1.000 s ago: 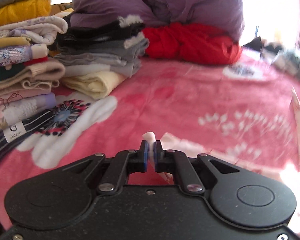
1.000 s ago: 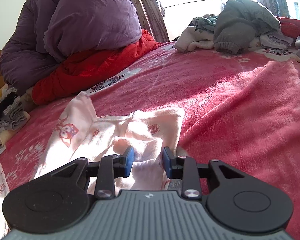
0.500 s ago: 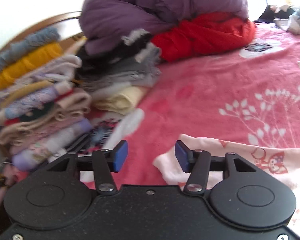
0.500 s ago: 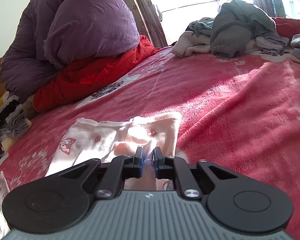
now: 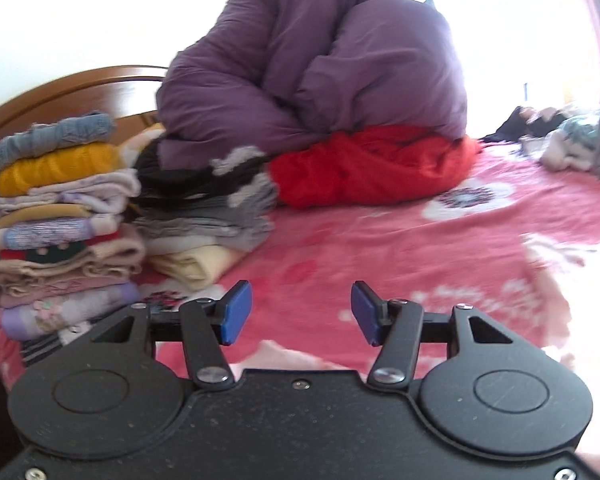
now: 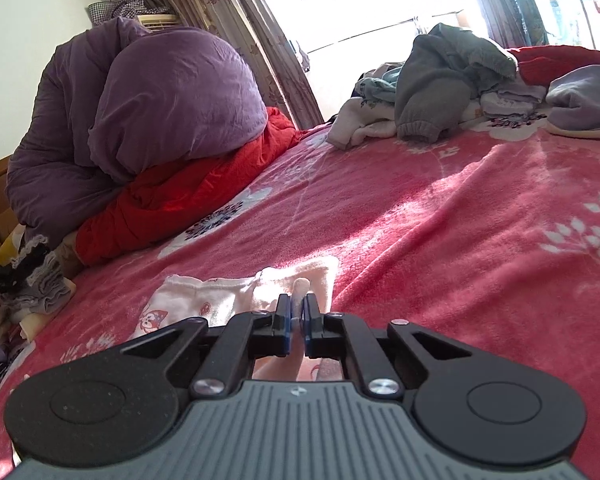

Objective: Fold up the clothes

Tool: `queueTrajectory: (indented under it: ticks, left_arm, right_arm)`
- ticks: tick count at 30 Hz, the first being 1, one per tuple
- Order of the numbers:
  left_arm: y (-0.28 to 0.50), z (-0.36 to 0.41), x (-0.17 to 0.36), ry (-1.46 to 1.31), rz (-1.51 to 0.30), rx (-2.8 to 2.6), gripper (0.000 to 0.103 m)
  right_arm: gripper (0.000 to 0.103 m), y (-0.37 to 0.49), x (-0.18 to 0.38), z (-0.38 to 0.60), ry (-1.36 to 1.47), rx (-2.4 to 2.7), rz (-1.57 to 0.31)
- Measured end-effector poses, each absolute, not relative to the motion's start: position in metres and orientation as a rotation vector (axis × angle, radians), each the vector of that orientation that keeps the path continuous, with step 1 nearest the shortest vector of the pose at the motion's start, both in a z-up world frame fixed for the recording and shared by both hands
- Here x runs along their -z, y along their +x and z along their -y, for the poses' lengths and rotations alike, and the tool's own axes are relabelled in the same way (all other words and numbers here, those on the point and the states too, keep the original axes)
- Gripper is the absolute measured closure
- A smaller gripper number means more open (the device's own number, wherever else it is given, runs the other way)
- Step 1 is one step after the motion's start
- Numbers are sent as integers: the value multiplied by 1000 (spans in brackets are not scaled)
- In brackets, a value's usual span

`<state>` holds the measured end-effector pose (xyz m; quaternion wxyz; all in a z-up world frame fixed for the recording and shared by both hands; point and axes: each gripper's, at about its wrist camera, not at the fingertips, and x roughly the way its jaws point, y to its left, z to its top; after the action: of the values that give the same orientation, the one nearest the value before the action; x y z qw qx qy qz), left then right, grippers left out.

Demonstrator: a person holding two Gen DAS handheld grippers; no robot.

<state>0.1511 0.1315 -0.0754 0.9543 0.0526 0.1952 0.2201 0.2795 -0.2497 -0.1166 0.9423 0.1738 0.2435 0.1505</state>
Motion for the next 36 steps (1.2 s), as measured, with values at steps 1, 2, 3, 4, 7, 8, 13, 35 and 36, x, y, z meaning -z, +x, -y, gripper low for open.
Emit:
queueTrajectory:
  ticks: [1,2,3,4,7,8,13,35,36]
  left_arm:
    - [151,-127,74,93,-396,-421,47]
    - [150,-122,73,78,-394,-398,47]
    - [149,-118,72,68,-394,-382,47]
    - [148,-113,72,59,-393,-367,47]
    - [147,-100,69,37,-390,-328,47]
    - [147,-96,68,25,-390,-314,46]
    - [149,-85,68,-79,-418,-229,44]
    - [166,-41,82,-83,-449,-162,44]
    - [166,-42,82,-85,-450,-162,44]
  right_arm:
    - [95,274,114,257,356,-293,-484]
    - [95,269,111,264,358,-278,-470]
    - [95,263,108,271,360,-263,-457]
    - [95,259,106,280,369,-243,-449]
    - [95,245,105,309,409,-180,-430]
    - [95,240,105,318,422,-162,-426]
    - [95,216,107,365,491,-82,-406]
    - [95,119,128,471,614,138,-397]
    - [95,115,129,472,614,144,-397]
